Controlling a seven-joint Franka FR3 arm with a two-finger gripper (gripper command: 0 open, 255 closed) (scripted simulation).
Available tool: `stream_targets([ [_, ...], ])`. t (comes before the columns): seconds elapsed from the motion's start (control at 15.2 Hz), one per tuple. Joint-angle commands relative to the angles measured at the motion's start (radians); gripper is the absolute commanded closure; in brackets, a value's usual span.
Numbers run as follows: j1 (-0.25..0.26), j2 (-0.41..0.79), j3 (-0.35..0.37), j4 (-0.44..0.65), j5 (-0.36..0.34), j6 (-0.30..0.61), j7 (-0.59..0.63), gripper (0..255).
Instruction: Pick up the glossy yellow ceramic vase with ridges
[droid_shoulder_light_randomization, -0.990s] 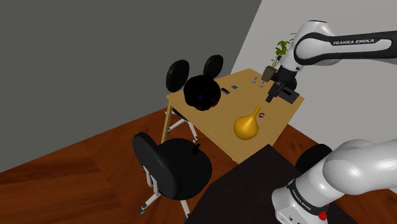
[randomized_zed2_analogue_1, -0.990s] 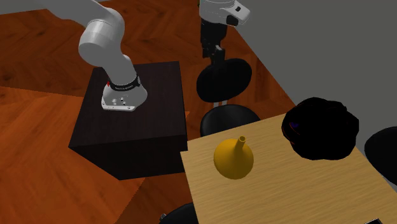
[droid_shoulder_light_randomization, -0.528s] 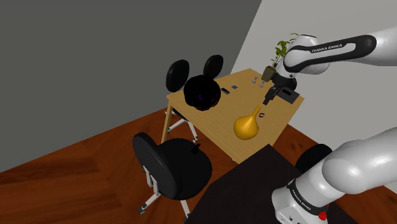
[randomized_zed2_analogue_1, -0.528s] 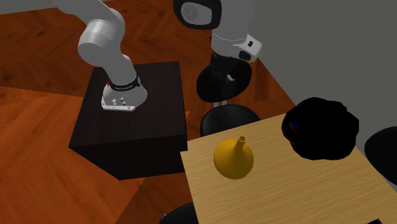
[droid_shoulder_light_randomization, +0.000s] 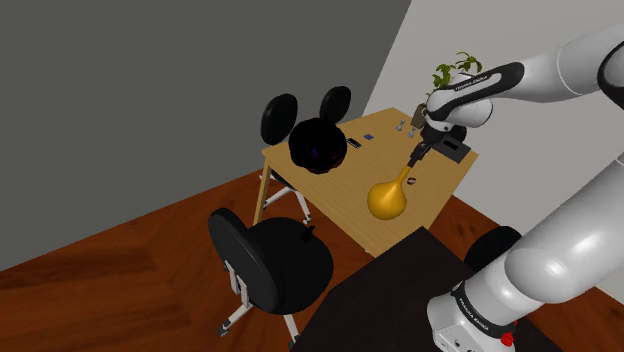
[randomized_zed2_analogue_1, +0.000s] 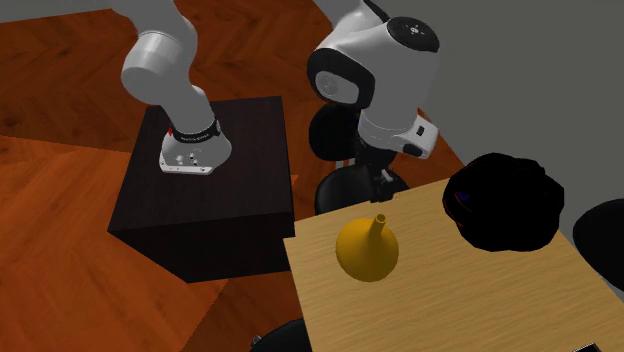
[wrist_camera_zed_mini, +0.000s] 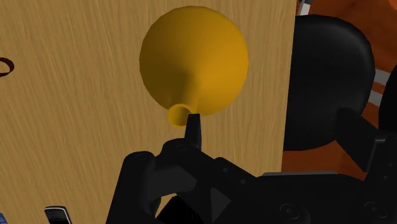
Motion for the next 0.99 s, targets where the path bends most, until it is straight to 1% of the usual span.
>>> stream_targets([
  [0.0,-0.019,0.078,-0.009,0.050,0.054,0.023,-0.066,0],
  [0.26,-0.078,0.241,0.006,0.170,0.166,0.051,-0.181,0],
  [0.33,-0.082,0.245,0.009,0.174,0.168,0.051,-0.183,0],
  [0.79,-0.104,0.323,0.037,0.164,0.222,0.132,-0.220,0],
  [0.92,-0.104,0.323,0.037,0.164,0.222,0.132,-0.220,0],
])
